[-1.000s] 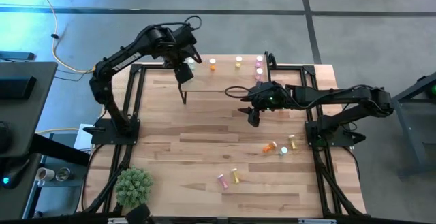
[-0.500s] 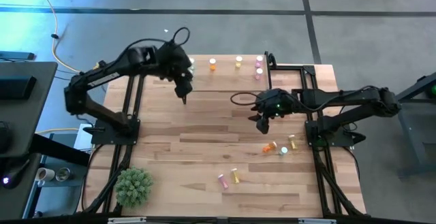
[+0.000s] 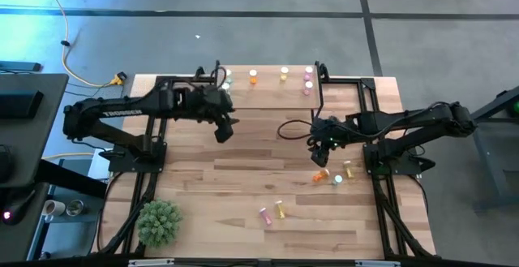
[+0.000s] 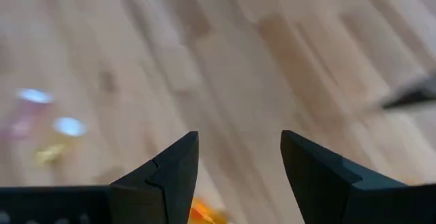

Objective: Pick and place medicine bottles onto shelf by color
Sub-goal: Put the bottom orange pill bottle on the shelf aligned with the other orange pill bottle

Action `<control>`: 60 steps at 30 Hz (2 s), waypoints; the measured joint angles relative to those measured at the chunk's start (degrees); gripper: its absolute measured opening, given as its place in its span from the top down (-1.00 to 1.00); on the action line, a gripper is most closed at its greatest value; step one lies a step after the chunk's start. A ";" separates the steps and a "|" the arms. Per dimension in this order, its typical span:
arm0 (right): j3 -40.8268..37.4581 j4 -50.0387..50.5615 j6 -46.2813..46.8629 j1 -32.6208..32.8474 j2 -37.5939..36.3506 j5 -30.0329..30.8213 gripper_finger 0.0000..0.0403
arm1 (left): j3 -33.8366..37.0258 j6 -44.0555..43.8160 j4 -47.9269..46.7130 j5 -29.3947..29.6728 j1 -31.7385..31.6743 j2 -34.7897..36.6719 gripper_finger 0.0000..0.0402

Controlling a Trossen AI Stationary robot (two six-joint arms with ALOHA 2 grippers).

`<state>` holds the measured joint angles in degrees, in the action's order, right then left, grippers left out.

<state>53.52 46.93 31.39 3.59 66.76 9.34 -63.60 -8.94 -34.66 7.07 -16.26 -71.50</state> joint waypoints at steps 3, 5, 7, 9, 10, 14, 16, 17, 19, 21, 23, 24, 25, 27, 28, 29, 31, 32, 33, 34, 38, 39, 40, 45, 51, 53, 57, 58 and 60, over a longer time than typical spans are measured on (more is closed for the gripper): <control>0.00 5.67 5.16 1.08 0.00 5.40 0.01 | 3.01 -0.12 5.58 -0.01 2.08 -0.01 0.10; 0.00 9.02 8.27 1.85 0.00 8.58 0.01 | 4.52 -0.84 8.65 -0.01 3.54 -0.14 0.10; 0.00 11.68 10.87 2.57 0.00 10.79 0.01 | 6.18 -1.38 13.05 -0.01 5.12 -0.15 0.10; 0.00 13.67 12.93 3.21 0.00 12.44 0.01 | 7.61 -0.75 16.97 -0.02 6.72 -0.15 0.10; 0.00 14.49 13.78 3.49 0.00 13.27 0.01 | 8.17 -0.49 18.21 0.00 7.35 -0.15 0.10; 0.00 17.86 17.97 4.42 0.00 17.83 0.01 | 11.33 0.12 26.00 1.24 9.46 -0.15 0.10; 0.00 20.39 21.05 4.66 0.00 20.43 0.01 | 13.64 0.53 30.82 1.36 9.84 -0.15 0.10; 0.00 21.74 22.79 4.74 -0.02 21.40 0.01 | 14.91 1.25 33.66 1.36 9.94 -0.15 0.10; 0.00 24.51 26.18 4.72 -0.02 23.12 0.01 | 17.17 2.95 37.99 1.38 9.80 -0.15 0.10; 0.00 27.02 29.42 4.64 -0.02 24.56 0.01 | 19.06 4.67 41.69 1.34 9.12 -0.17 0.10; 0.00 29.27 32.08 4.12 -0.02 25.15 0.01 | 20.14 6.67 43.90 1.41 8.17 -0.17 0.10; 0.00 30.62 33.25 3.63 -0.02 25.15 0.01 | 20.21 7.67 43.97 1.43 7.60 -0.17 0.10; 0.00 32.01 34.27 2.93 -0.02 25.18 0.01 | 20.22 8.67 44.14 1.49 7.05 -0.17 0.10; 0.00 34.44 35.74 1.30 -0.02 25.39 0.01 | 20.22 10.70 45.06 1.51 6.05 -0.17 0.10; 0.00 35.22 35.87 0.41 -0.08 25.55 0.01 | 20.22 11.41 45.55 1.51 5.59 -0.17 0.10; 0.00 35.96 35.87 -0.45 -0.23 25.57 0.01 | 20.22 12.01 45.81 1.50 5.17 -0.17 0.10; 0.00 36.17 35.83 -1.87 -0.75 25.55 0.01 | 20.22 12.13 46.08 1.49 4.33 -0.17 0.10; 0.00 36.03 35.83 -2.36 -1.04 25.55 0.01 | 20.22 11.94 46.10 1.49 3.93 -0.17 0.10; 0.00 35.76 35.87 -2.70 -1.32 25.42 0.01 | 20.22 11.50 46.09 1.48 3.57 -0.17 0.10; 0.00 35.49 36.01 -2.89 -1.63 25.00 0.01 | 20.22 10.99 46.08 1.47 3.31 -0.17 0.10; 0.00 33.21 38.10 -0.67 -2.01 23.16 0.01 | 20.22 9.29 45.81 1.49 2.70 -0.17 0.10; 0.00 32.24 38.54 0.50 -2.00 23.04 0.01 | 20.22 8.91 45.75 1.49 2.70 -0.17 0.10; -0.01 31.11 39.14 1.74 -1.98 23.00 0.01 | 20.22 8.60 45.70 1.46 2.72 -0.17 0.10; 0.00 25.70 43.49 8.30 -1.95 21.66 0.01 | 20.22 8.78 45.02 1.36 2.72 -0.17 0.10; 0.00 20.20 51.94 14.21 -1.91 18.52 0.01 | 20.22 9.13 43.30 1.38 2.75 -0.22 0.10; 0.00 17.39 54.95 15.45 -1.50 17.08 0.01 | 20.21 9.15 42.98 1.38 2.75 -0.22 0.10; -0.02 10.62 58.51 16.70 -0.19 12.73 0.01 | 20.20 9.15 42.04 1.38 2.75 -0.22 0.10; -0.02 8.75 58.58 17.00 0.31 11.54 0.01 | 20.21 9.15 41.88 1.38 2.75 -0.22 0.10; -0.02 4.52 57.93 17.81 1.65 10.01 0.01 | 20.20 9.15 41.67 1.38 2.75 -0.22 0.10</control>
<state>53.49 51.45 89.32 21.40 68.41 19.35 -43.40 0.21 7.01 8.45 -13.52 -71.72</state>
